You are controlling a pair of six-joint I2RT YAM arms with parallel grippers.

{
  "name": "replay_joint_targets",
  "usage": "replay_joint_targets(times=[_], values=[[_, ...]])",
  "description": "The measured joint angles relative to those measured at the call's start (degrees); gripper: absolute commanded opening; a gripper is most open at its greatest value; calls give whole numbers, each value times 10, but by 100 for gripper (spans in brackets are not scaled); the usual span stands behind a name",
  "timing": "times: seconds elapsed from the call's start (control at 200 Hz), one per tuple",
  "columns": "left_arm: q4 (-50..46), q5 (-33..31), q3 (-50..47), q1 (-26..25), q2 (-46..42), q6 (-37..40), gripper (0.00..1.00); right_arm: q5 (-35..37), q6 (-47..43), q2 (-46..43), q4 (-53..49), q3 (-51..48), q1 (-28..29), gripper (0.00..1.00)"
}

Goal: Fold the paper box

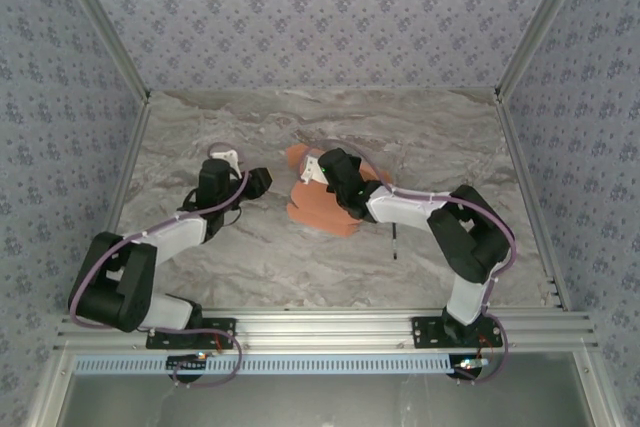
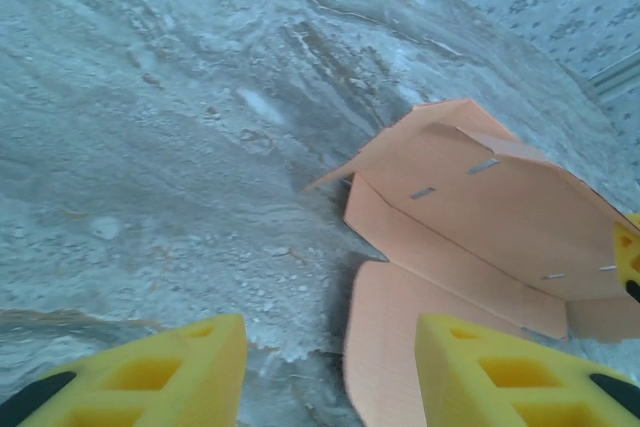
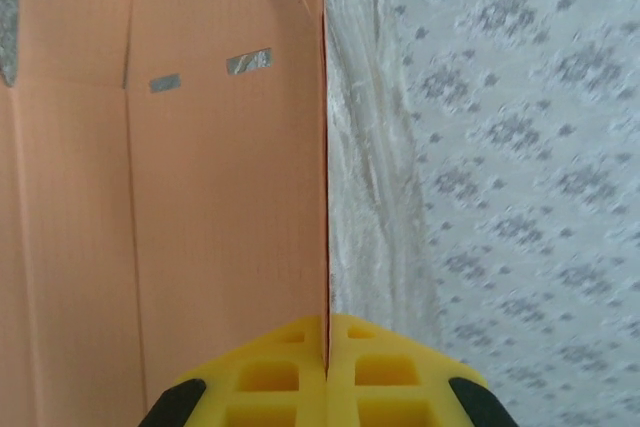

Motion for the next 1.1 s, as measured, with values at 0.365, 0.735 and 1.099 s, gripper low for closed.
replay_joint_targets(times=[0.365,0.735,1.099], values=[[-72,40,68,3,-3,25,48,-34,-115,3,136,-41,-5,3],[-130,56,126,1,-3,69,46,-120,-111,-17,105,-56,-38,4],[-178,73,200,-56,0,79,45,-186,-8,-92,-41,-45,-46,4]])
